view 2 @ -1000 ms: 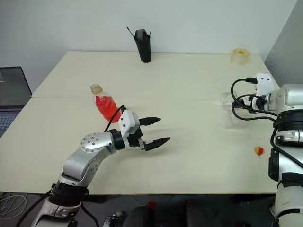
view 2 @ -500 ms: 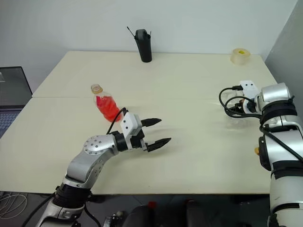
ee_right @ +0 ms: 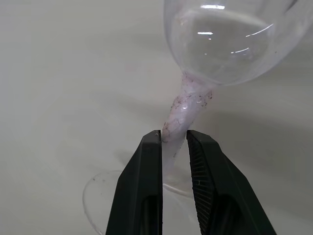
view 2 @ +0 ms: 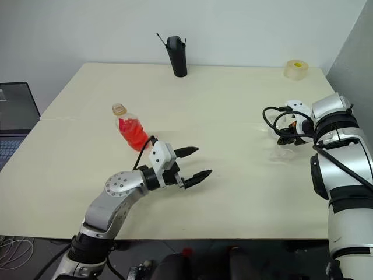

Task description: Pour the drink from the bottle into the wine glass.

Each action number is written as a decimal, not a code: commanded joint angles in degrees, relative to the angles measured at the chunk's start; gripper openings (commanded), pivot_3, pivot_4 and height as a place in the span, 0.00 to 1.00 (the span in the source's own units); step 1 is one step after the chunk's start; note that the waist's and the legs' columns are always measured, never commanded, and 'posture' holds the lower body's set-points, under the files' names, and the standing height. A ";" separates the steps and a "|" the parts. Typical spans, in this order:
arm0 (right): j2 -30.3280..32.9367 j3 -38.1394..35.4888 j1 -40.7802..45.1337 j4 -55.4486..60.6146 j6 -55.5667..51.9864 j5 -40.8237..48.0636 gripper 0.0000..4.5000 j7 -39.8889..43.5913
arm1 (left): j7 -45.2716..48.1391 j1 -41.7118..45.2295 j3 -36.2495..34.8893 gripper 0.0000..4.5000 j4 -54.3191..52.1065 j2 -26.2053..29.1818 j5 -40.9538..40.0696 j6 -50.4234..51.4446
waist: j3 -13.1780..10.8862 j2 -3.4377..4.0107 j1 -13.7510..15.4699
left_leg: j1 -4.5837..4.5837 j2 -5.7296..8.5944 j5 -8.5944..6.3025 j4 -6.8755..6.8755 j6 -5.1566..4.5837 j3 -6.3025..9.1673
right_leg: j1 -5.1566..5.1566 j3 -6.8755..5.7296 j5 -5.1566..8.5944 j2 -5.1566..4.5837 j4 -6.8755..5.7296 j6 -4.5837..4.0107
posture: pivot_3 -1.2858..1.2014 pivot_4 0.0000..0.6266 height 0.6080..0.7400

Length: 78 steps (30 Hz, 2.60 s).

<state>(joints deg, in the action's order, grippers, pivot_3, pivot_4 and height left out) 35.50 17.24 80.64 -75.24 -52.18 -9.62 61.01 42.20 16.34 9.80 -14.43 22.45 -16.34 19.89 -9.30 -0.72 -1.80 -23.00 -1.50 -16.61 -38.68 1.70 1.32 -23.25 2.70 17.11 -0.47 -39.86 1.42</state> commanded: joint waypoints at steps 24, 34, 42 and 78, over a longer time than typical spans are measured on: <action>-2.81 -13.62 1.53 -2.18 0.73 1.72 0.64 -16.36 | -1.84 -2.98 -0.07 1.00 -7.02 2.71 0.46 2.30 | -0.04 0.08 -0.04 | 0.00 0.02 0.01 0.00 0.01 -0.02 | 0.00 0.01 0.00 -0.02 -0.03 0.00 | 0.52 0.24 1.00; -2.81 -12.91 -1.45 -2.29 1.68 0.30 0.05 -17.62 | -2.81 -4.31 -0.17 1.00 -9.29 3.24 0.27 3.86 | -0.04 0.09 -0.05 | 0.01 0.01 0.01 0.00 0.01 -0.01 | 0.02 0.00 0.00 -0.01 -0.02 0.00 | 0.52 0.24 1.00; -2.94 -12.83 -0.71 -1.21 5.82 0.09 0.05 -16.02 | -2.84 -3.79 -0.22 1.00 -8.33 3.26 0.62 3.44 | -0.02 0.08 -0.03 | 0.03 0.01 0.01 -0.01 0.01 0.01 | 0.05 -0.01 0.00 0.00 -0.02 0.00 | 0.52 0.24 1.00; -33.03 -17.90 -42.18 54.81 30.22 15.64 0.05 -39.83 | 0.26 3.79 -13.50 1.00 -3.39 8.87 -11.68 11.40 | -0.03 0.11 -0.39 | 0.01 -0.01 0.12 -0.06 0.22 0.09 | 0.02 -0.12 -0.01 -0.24 -0.10 0.01 | 0.52 0.24 1.00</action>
<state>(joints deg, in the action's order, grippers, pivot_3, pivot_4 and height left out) 2.01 -1.40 40.44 -21.39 -19.50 5.87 21.28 42.05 19.04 -3.70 -17.27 31.29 -27.73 32.21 -9.33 -0.61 -2.19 -22.99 -1.51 -16.49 -38.73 1.91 1.41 -23.23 2.58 17.10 -0.72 -39.96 1.43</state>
